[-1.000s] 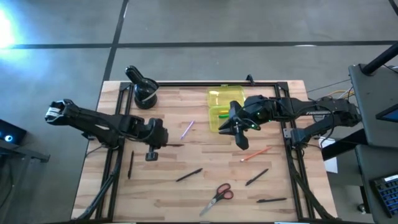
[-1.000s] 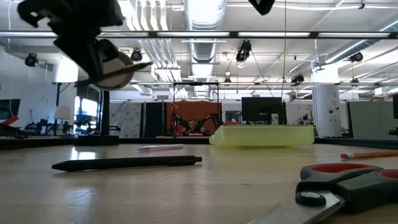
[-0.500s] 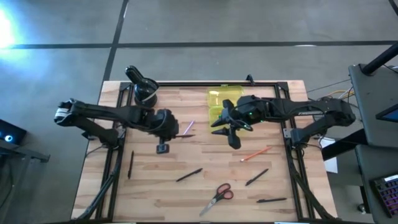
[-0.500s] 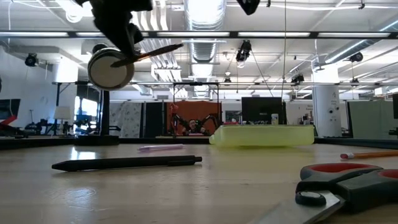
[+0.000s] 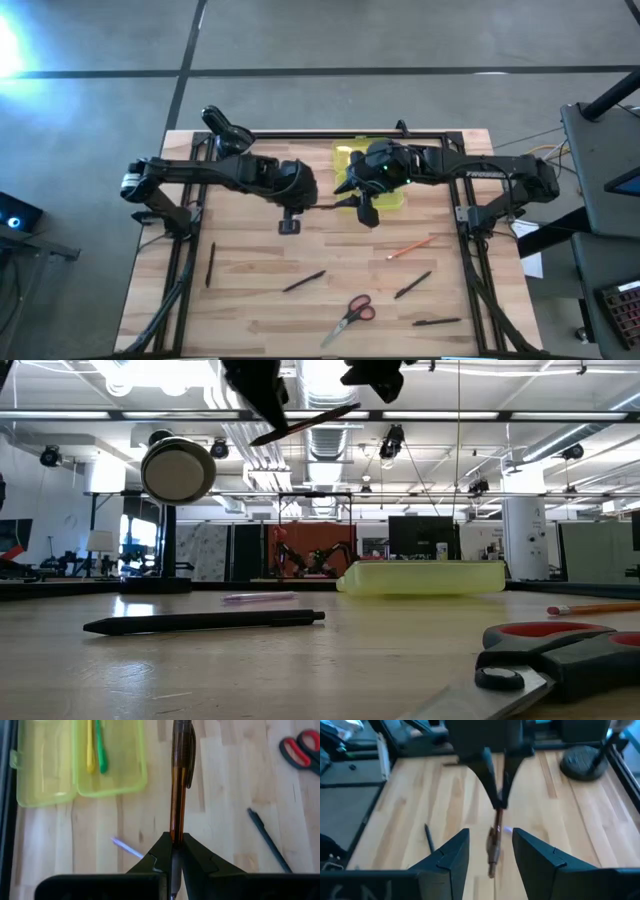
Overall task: Pick & place school supplies into a supply box
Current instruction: Put the brown pen into the supply box
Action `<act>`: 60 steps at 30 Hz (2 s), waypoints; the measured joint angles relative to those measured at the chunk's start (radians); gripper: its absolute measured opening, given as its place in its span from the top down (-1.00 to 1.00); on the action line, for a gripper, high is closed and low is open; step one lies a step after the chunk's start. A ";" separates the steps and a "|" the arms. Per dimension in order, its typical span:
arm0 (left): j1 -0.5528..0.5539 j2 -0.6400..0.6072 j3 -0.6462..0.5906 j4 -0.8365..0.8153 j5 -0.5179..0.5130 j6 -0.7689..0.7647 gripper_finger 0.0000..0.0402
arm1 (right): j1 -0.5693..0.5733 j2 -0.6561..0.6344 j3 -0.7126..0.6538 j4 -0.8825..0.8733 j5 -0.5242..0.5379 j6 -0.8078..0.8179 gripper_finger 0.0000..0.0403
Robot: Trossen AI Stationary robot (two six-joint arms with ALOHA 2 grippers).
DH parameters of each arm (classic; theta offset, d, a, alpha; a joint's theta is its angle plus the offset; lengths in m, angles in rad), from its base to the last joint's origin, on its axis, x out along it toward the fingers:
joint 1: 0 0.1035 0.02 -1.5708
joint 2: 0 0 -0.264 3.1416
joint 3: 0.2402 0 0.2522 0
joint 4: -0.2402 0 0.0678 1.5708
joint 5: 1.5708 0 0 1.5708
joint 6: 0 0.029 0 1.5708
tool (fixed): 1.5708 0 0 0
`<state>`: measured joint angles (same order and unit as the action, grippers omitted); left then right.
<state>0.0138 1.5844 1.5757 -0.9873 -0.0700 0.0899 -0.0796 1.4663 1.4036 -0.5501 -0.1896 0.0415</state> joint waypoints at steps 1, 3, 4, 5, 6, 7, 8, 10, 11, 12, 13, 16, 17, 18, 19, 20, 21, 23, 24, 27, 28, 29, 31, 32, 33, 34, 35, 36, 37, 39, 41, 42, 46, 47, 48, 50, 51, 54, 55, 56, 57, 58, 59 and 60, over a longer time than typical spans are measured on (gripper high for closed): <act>0.002 0.012 0.020 -0.001 0.000 0.000 0.96 | -0.005 0.004 0.000 0.001 0.000 -0.002 0.28; 0.007 0.034 0.058 -0.001 0.000 0.006 0.96 | -0.017 0.005 0.001 -0.017 0.001 -0.008 0.27; 0.008 0.043 0.075 -0.001 0.000 0.008 0.96 | -0.020 0.007 0.000 -0.033 0.002 -0.015 0.28; 0.009 0.051 0.090 -0.003 -0.001 0.010 0.96 | -0.020 0.013 0.000 -0.038 0.002 -0.021 0.28; 0.009 0.059 0.104 -0.003 -0.001 0.012 0.96 | -0.021 0.015 0.000 -0.039 0.002 -0.023 0.28; 0.009 0.064 0.117 -0.003 -0.001 0.014 0.96 | -0.023 0.016 0.000 -0.049 0.003 -0.024 0.27; 0.009 0.066 0.126 -0.002 -0.001 0.015 0.96 | -0.024 0.018 0.000 -0.062 0.003 -0.025 0.27; 0.009 0.070 0.141 -0.003 -0.001 0.019 0.96 | -0.024 0.023 0.000 -0.066 0.003 -0.026 0.28; 0.011 0.070 0.146 -0.001 -0.001 0.021 0.96 | -0.024 0.024 0.000 -0.077 0.004 -0.027 0.28; 0.011 0.070 0.149 -0.002 -0.001 0.021 0.97 | -0.024 0.024 0.000 -0.086 0.004 -0.028 0.28; 0.011 0.070 0.151 -0.001 -0.002 0.022 0.97 | -0.024 0.024 0.000 -0.086 0.005 -0.031 0.29; 0.011 0.070 0.153 -0.002 -0.004 0.023 0.97 | -0.024 0.024 0.000 -0.085 0.005 -0.034 0.29; 0.011 0.070 0.154 -0.002 -0.008 0.023 0.98 | -0.024 0.024 0.000 -0.087 0.005 -0.034 0.29; 0.011 0.069 0.154 -0.002 -0.010 0.023 0.98 | -0.024 0.024 0.000 -0.095 0.005 -0.035 0.29; 0.011 0.069 0.154 -0.002 -0.010 0.023 0.98 | -0.024 0.024 0.000 -0.104 0.006 -0.035 0.29; 0.011 0.069 0.154 -0.002 -0.010 0.024 0.98 | -0.024 0.024 0.000 -0.107 0.006 -0.035 0.29; 0.011 0.069 0.154 -0.002 -0.010 0.024 0.98 | -0.024 0.024 0.000 -0.110 0.006 -0.035 0.30; 0.011 0.069 0.154 -0.002 -0.010 0.024 0.98 | -0.024 0.024 -0.001 -0.117 0.005 -0.035 0.32; 0.011 0.069 0.154 -0.002 -0.010 0.024 0.98 | -0.024 0.024 -0.002 -0.117 0.006 -0.035 0.33; 0.012 0.068 0.154 -0.001 -0.011 0.028 0.97 | -0.024 0.024 -0.002 -0.117 0.005 -0.035 0.33; 0.013 0.068 0.154 -0.001 -0.011 0.033 0.97 | -0.024 0.024 -0.002 -0.117 0.005 -0.035 0.33; 0.013 0.068 0.154 -0.001 -0.012 0.037 0.97 | -0.024 0.024 -0.002 -0.117 0.005 -0.035 0.33; 0.014 0.068 0.154 -0.001 -0.017 0.042 0.97 | -0.024 0.024 -0.002 -0.117 0.006 -0.035 0.31; 0.016 0.068 0.154 -0.001 -0.018 0.042 0.97 | -0.024 0.024 -0.002 -0.117 0.006 -0.035 0.30; 0.018 0.068 0.154 -0.001 -0.018 0.042 0.97 | -0.024 0.024 -0.002 -0.117 0.006 -0.034 0.29; 0.020 0.068 0.154 -0.001 -0.018 0.042 0.97 | -0.024 0.024 -0.002 -0.117 0.005 -0.034 0.28; 0.022 0.068 0.154 -0.001 -0.018 0.042 0.97 | -0.024 0.024 -0.002 -0.117 0.005 -0.034 0.26; 0.023 0.068 0.154 -0.001 -0.018 0.042 0.97 | -0.024 0.024 -0.002 -0.117 0.006 -0.034 0.25; 0.024 0.068 0.154 -0.001 -0.018 0.042 0.97 | -0.024 0.024 -0.002 -0.117 0.006 -0.035 0.23; 0.025 0.068 0.154 -0.001 -0.018 0.042 0.98 | -0.024 0.024 -0.003 -0.117 0.006 -0.034 0.20; 0.026 0.068 0.154 0.000 -0.018 0.043 0.99 | -0.024 0.024 -0.003 -0.117 0.006 -0.034 0.16; 0.026 0.068 0.154 0.000 -0.018 0.042 0.99 | -0.024 0.024 -0.004 -0.116 0.006 -0.034 0.14; 0.027 0.068 0.154 0.003 -0.018 0.049 1.00 | -0.027 0.024 -0.008 -0.114 0.011 -0.034 0.05; 0.027 0.068 0.154 0.005 -0.018 0.049 1.00 | -0.026 0.024 -0.011 -0.113 0.020 -0.034 0.02; 0.027 0.068 0.154 0.009 -0.018 0.049 1.00 | -0.026 0.024 -0.014 -0.113 0.035 -0.034 0.00; 0.027 0.068 0.154 0.015 -0.018 0.049 1.00 | -0.027 0.024 -0.020 -0.114 0.040 -0.034 -0.04; 0.027 0.068 0.154 0.017 -0.018 0.049 1.00 | -0.027 0.024 -0.022 -0.114 0.040 -0.034 -0.06; 0.027 0.068 0.154 0.018 -0.018 0.049 1.00 | -0.026 0.024 -0.024 -0.110 0.040 -0.030 -0.10; 0.027 0.068 0.154 0.019 -0.018 0.049 1.00 | -0.026 0.024 -0.025 -0.107 0.040 -0.025 -0.12; 0.027 0.068 0.154 0.019 -0.018 0.049 1.00 | -0.026 0.024 -0.026 -0.103 0.040 -0.019 -0.12; 0.028 0.068 0.154 0.020 -0.018 0.049 1.00 | -0.026 0.024 -0.026 -0.098 0.040 -0.018 -0.13; 0.028 0.068 0.154 0.021 -0.018 0.049 1.00 | -0.026 0.024 -0.026 -0.092 0.040 -0.018 -0.14; 0.028 0.068 0.154 0.021 -0.018 0.049 1.00 | -0.026 0.025 -0.026 -0.087 0.041 -0.018 -0.15; 0.029 0.068 0.154 0.021 -0.018 0.049 1.00 | -0.026 0.024 -0.026 -0.086 0.042 -0.018 -0.15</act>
<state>0.0432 1.6520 1.7298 -0.9665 -0.0883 0.1390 -0.1059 1.4906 1.3777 -0.6365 -0.1479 0.0238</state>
